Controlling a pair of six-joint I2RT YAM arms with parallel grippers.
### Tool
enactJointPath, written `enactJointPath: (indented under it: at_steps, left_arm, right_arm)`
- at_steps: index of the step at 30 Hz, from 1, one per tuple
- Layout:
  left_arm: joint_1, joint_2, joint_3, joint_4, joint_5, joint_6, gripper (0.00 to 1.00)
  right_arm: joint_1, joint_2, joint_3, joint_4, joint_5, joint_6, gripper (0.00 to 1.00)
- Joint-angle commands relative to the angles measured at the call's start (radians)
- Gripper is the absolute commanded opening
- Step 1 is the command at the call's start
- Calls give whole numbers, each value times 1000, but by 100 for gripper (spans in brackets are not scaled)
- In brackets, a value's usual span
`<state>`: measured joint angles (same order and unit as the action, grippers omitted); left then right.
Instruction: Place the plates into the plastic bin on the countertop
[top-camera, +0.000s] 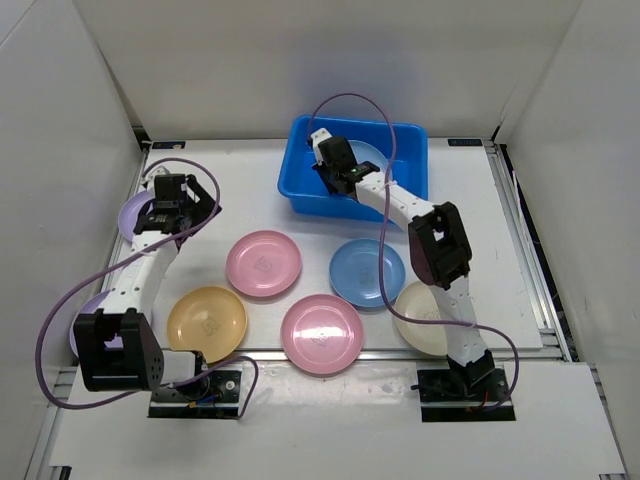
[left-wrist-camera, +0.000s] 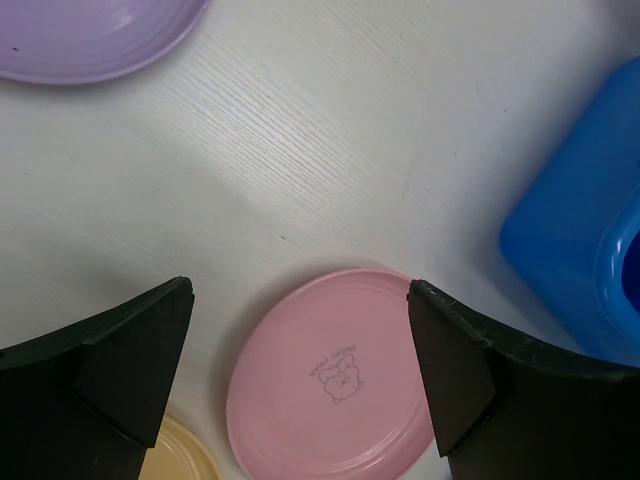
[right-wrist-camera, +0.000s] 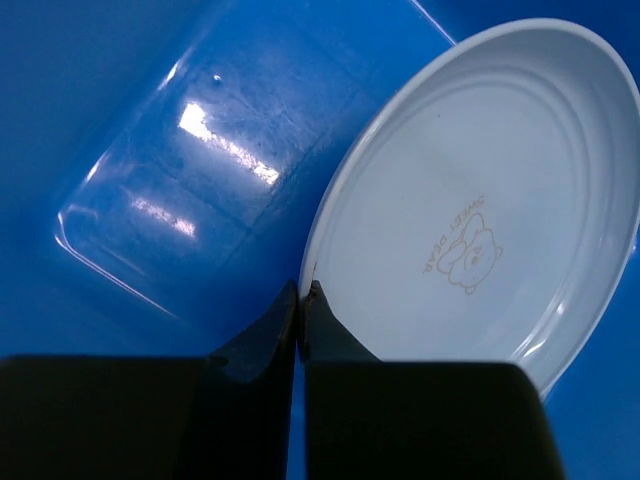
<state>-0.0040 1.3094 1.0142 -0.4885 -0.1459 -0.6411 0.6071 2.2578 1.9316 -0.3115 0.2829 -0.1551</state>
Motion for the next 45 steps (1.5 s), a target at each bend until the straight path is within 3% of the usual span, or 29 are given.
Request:
enactJointPath:
  at_steps: [1,7,11,15,22,24,25,26,27,29,33,38,43,45]
  left_arm:
    - [29,4,-2,-2,-31,-29,99]
    - [90,71,7,28,-14,-80,99]
    - [151,138,40,34,5,-101,99]
    - [194,197,53,56,14,-124,99]
    - [291,280,96,59,-4,-178,99]
    - [329,295,104,65,-7,-181,99]
    - [347,321,118,65,-6,-187,99]
    - [360,321,118,65,-1,-187,99]
    - [369,335,124,65,0,-193,99]
    - [384,350,135,68,-14,-203,99]
    - [409,411,158,82,-20,-233,99]
    - [441,501,210,85,-18,-255,97]
    - [443,568,228,87,-11,-287,94]
    - [446,608,248,90,-14,-282,85]
  right_arm:
    - [0,-24,6,32,61,19,0]
    - [-36,107,151,-20,76,51,0]
    - [-73,150,194,-26,4,74,0]
    - [-98,160,198,-21,-53,106,9]
    - [-118,134,222,-44,-80,123,41]
    - [-116,93,234,-54,-86,126,45]
    - [-122,62,256,-69,-111,130,63]
    - [-122,62,256,-69,-111,135,63]
    - [-122,25,265,-72,-117,143,83]
    - [-128,-18,283,-87,-142,191,98]
    - [-165,-180,247,-93,-194,314,99]
    - [-294,-365,35,-57,-417,468,99]
    - [-368,-535,-152,-38,-441,523,99]
    - [-379,-582,-190,-44,-418,529,99]
